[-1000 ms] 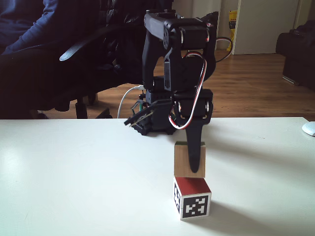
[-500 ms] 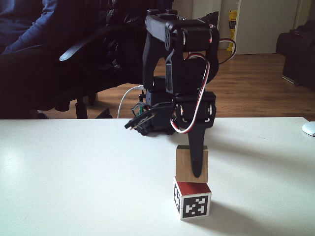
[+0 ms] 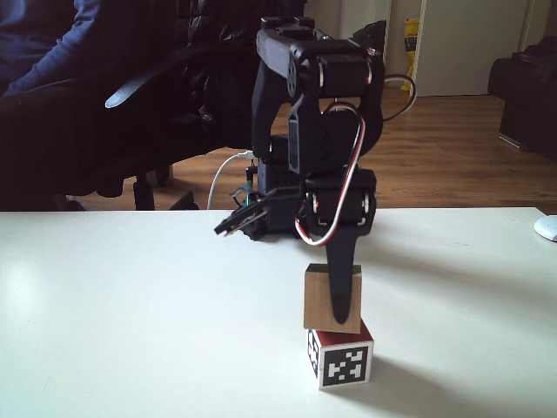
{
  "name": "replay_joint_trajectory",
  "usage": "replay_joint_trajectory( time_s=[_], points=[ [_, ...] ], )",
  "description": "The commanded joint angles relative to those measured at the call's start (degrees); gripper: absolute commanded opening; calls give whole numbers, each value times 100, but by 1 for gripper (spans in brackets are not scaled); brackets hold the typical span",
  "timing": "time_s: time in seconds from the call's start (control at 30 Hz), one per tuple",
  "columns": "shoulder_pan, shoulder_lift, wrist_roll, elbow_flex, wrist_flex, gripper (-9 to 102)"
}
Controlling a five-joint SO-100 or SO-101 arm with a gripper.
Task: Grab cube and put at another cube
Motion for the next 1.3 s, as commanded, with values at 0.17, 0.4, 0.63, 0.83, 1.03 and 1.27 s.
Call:
replay_joint_trajectory(
  time_s=[0.17,0.4,0.63,0.83,1.03,1.27],
  points=[
    [105,-62,-53,-290,26,14],
    [149,-35,-70,-281,70,17],
    [193,-35,-18,-281,149,27],
    [193,-35,70,-290,246,33],
    [202,-26,123,-308,334,37],
    [272,0,193,-308,352,40]
  ],
)
